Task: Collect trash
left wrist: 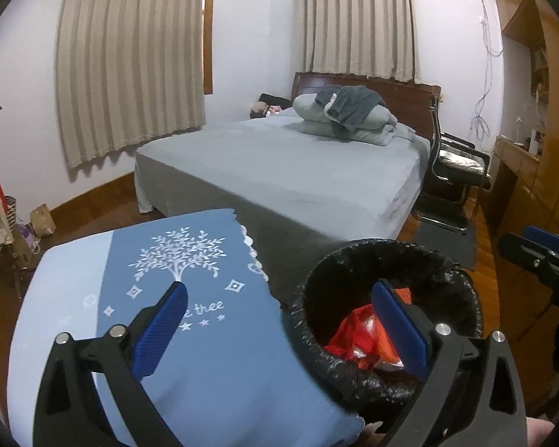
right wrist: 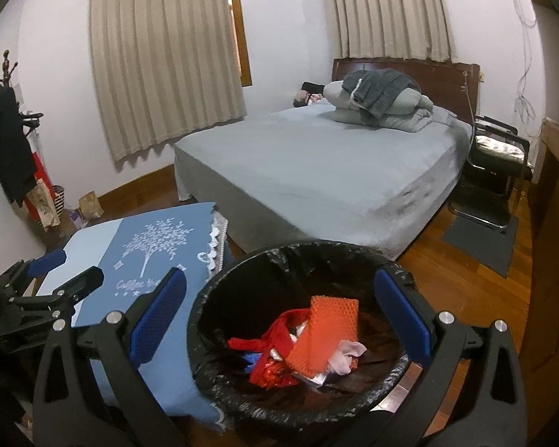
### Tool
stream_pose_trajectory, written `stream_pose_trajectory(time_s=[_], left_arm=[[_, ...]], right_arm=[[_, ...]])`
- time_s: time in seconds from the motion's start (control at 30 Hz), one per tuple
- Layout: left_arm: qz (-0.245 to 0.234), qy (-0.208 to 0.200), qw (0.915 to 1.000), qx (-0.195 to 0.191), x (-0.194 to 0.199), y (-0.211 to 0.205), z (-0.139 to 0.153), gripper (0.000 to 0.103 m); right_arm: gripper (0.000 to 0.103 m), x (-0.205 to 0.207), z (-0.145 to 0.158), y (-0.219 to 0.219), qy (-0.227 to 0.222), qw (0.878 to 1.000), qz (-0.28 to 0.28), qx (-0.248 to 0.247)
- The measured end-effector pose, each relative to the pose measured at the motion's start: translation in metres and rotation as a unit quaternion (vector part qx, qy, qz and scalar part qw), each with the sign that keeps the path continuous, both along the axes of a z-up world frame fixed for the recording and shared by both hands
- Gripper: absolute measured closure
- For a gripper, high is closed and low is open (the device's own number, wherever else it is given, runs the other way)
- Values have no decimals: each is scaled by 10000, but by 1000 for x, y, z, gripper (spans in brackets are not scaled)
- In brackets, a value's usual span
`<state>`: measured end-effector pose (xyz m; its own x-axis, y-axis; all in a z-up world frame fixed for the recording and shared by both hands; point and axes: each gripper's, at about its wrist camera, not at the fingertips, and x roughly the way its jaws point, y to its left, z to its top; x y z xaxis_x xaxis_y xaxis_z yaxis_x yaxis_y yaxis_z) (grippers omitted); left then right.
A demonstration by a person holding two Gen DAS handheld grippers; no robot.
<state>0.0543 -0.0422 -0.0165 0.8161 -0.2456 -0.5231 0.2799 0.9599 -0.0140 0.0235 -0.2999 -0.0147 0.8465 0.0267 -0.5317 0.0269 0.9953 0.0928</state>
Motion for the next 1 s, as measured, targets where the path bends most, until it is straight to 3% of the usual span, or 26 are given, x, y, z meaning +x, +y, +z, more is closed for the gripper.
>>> stream_pose_trajectory(time_s=[0.3,1.0], left_arm=[[91,-128,9999,-8,-25,16,11,6],[191,-222,9995,-92,-35,23,21,6]], right_arm=[[5,-15,10,20,-64,9997,201,-118],[5,-19,18,37,-125,9991,341,-225]])
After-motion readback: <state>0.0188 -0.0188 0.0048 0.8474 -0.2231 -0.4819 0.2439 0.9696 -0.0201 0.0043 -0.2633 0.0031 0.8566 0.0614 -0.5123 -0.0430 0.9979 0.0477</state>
